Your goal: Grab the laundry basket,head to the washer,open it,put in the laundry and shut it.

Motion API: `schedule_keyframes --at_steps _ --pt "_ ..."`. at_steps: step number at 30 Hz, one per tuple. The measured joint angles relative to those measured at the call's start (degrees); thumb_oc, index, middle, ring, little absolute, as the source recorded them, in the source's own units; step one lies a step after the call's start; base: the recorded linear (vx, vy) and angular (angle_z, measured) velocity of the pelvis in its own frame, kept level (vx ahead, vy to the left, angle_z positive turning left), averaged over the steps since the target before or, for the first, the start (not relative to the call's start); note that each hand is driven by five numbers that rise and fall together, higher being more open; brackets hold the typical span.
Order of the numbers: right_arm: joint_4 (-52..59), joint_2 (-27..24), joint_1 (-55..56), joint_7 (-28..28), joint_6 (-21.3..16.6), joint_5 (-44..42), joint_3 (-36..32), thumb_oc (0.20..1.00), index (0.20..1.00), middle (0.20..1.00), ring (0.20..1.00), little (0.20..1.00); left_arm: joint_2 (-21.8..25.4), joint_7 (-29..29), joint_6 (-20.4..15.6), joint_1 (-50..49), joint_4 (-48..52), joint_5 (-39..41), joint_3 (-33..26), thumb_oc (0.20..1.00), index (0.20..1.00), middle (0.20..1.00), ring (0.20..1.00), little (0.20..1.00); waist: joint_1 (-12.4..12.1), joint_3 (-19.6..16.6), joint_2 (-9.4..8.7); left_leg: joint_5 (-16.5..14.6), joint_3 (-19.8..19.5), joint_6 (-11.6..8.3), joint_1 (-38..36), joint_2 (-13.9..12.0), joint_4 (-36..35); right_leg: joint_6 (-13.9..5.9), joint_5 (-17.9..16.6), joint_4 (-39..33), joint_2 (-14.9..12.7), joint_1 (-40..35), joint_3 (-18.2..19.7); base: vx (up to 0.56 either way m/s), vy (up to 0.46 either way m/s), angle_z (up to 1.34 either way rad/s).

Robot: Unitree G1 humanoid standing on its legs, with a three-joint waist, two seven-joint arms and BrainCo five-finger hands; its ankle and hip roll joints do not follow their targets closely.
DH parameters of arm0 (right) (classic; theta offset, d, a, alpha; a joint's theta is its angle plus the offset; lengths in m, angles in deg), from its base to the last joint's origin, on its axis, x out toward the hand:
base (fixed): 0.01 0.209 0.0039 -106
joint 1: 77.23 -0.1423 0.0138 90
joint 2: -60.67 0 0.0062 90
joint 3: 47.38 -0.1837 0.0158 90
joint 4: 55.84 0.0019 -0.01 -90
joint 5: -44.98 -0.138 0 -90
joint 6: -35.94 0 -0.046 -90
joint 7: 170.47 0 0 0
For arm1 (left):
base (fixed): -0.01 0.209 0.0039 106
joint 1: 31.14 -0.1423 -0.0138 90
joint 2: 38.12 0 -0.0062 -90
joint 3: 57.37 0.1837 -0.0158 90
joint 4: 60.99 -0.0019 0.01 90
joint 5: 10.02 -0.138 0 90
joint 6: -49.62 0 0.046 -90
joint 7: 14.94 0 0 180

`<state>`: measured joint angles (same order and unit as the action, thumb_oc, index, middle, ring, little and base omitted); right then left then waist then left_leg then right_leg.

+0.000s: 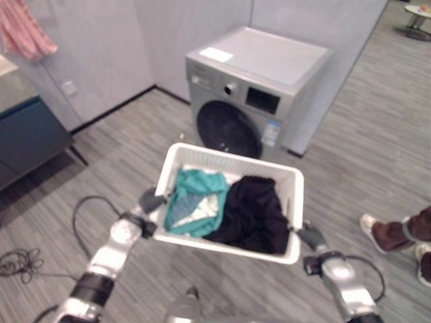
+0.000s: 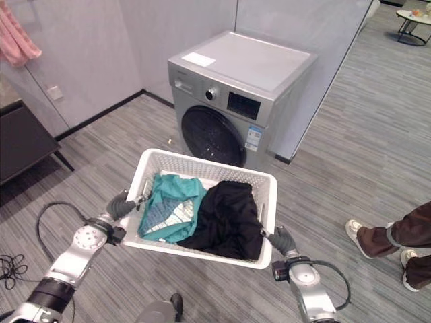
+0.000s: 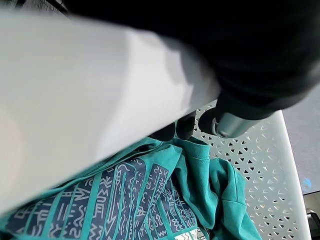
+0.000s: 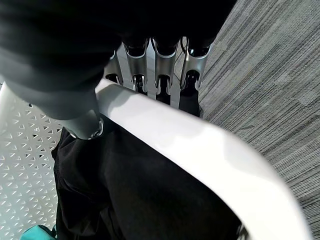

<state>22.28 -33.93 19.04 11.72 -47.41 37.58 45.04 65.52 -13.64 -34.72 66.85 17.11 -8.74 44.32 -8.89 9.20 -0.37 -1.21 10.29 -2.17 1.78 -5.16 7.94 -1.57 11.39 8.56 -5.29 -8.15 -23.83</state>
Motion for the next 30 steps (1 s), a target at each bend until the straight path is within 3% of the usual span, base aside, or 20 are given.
schedule_keyframes --at_steps 17,30 --pt "0.0 0.5 1.8 0.0 0.0 0.3 0.0 0.200 0.200 0.200 0.200 0.200 -0.5 0.1 0.0 -4.1 1.5 0.0 -0.5 0.200 0.200 0.200 0.200 0.200 0.4 -0.3 -0.38 0.0 0.1 0.00 -0.9 0.2 -1.3 -0.16 -0.7 -1.9 0.2 -0.9 0.2 0.00 0.000 -0.01" --pt "0.0 1.9 2.8 -0.1 0.0 0.0 -0.7 0.200 0.200 0.200 0.200 0.200 -1.4 0.1 0.0 -5.0 1.6 0.1 -1.2 0.200 0.200 0.200 0.200 0.200 1.2 -0.9 0.82 0.0 0.1 0.03 -0.9 0.7 -2.0 -0.44 -1.1 -3.0 0.1 -1.2 0.0 0.00 0.000 0.00"
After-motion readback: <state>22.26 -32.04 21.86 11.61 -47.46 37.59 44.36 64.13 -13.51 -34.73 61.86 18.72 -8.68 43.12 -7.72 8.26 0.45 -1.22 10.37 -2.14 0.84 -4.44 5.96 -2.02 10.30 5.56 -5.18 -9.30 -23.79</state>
